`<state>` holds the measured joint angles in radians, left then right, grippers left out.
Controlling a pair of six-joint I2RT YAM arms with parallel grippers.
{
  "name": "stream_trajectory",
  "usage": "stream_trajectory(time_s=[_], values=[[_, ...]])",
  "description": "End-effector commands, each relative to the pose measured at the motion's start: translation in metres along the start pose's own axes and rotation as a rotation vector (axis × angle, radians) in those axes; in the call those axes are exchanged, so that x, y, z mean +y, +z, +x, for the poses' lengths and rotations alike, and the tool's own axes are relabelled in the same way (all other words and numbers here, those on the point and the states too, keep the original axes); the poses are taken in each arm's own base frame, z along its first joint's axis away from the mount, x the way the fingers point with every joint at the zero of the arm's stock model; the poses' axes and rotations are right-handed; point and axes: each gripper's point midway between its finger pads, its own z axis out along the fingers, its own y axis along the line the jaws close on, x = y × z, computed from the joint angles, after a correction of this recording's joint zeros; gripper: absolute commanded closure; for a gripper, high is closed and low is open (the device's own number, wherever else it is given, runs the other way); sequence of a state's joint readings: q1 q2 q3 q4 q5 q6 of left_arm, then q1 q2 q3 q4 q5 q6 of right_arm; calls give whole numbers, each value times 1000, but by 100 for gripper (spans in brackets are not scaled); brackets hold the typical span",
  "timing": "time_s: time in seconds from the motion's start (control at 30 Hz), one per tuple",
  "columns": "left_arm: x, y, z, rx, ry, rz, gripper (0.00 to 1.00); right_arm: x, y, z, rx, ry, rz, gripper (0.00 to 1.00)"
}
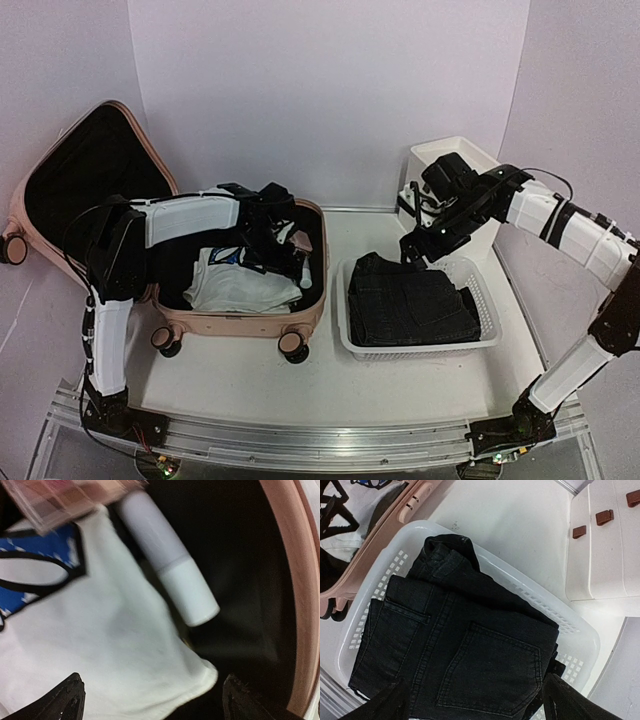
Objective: Open, take out, and arrange the luggage
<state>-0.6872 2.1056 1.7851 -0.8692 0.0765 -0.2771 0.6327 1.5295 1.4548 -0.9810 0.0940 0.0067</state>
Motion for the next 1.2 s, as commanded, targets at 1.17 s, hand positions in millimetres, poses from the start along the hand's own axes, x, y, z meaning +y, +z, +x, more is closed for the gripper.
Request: stream_trajectory(time_s=[1.17], values=[[-29, -51, 20, 49, 39, 121, 4, -33, -18, 7, 90, 109, 15, 5]])
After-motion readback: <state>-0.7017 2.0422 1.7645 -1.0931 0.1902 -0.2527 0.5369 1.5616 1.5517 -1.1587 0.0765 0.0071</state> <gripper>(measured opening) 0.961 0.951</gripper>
